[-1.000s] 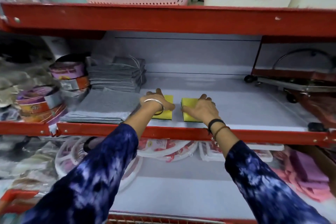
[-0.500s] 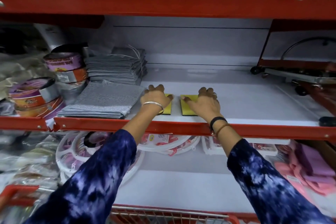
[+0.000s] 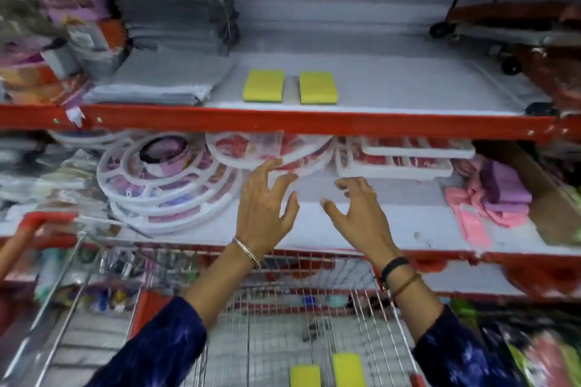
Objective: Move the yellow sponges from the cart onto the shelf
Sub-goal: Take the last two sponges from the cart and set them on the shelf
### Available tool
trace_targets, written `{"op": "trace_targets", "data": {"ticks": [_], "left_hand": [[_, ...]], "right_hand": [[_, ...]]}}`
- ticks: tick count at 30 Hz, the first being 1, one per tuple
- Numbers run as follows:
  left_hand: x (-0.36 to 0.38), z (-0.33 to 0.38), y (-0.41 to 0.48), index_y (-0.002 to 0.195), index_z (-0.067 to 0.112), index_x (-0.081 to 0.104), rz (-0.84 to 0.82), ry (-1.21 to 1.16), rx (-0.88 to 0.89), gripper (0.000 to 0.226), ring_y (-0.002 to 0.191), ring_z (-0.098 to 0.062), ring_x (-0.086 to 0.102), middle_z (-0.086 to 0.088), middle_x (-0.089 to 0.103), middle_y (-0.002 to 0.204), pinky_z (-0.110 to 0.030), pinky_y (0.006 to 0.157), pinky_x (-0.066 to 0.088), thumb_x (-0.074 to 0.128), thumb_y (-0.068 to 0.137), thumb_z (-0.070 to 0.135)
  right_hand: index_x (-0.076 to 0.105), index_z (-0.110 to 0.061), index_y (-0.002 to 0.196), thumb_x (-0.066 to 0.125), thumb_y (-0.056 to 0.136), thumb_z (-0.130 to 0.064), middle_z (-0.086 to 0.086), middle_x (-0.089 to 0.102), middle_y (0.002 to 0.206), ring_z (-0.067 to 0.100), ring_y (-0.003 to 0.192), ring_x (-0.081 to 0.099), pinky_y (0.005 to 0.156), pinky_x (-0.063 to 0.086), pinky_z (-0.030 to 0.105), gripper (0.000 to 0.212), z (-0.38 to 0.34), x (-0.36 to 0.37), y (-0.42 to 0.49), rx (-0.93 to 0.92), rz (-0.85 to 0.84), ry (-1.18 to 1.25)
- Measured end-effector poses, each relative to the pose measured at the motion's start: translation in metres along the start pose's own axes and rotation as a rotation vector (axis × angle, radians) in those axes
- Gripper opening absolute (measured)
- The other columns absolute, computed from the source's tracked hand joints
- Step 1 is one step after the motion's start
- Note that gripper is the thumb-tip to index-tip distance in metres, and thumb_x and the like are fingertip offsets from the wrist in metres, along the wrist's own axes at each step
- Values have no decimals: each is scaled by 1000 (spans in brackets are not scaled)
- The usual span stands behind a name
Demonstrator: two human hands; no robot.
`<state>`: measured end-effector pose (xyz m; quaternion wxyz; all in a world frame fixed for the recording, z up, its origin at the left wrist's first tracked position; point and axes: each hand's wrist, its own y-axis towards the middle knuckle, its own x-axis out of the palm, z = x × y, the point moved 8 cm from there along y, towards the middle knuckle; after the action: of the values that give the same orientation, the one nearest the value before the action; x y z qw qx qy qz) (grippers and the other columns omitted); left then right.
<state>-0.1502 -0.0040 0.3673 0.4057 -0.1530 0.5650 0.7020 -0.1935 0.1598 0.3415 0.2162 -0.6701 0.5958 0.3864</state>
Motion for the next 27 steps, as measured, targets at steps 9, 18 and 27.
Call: {"op": "trace_targets", "data": {"ticks": [9,18,27], "left_hand": [[87,-24,-147,110,8,64,-445,-36,-254,34,107,-34,59,-21,57,121,-42,86,53,67,79,19],[192,-39,-306,134,12,47,-968,-74,-543,51,116,-36,49,-18,45,130,-44,84,51,55,89,35],[248,-43,-425,144,17,27,-1373,-23,-846,81,132,-41,33,-19,22,148,-50,97,45,66,80,46]], "right_hand": [[52,-7,125,58,88,-33,13,52,131,31,115,55,92,50,39,45,127,117,-100,323,-418,-167],[9,-8,153,52,94,-42,17,8,162,35,147,19,115,31,47,80,232,226,-188,616,-890,-367],[14,-8,149,63,85,-47,19,22,153,41,135,35,103,43,47,90,277,273,-232,795,-846,-438]]}}
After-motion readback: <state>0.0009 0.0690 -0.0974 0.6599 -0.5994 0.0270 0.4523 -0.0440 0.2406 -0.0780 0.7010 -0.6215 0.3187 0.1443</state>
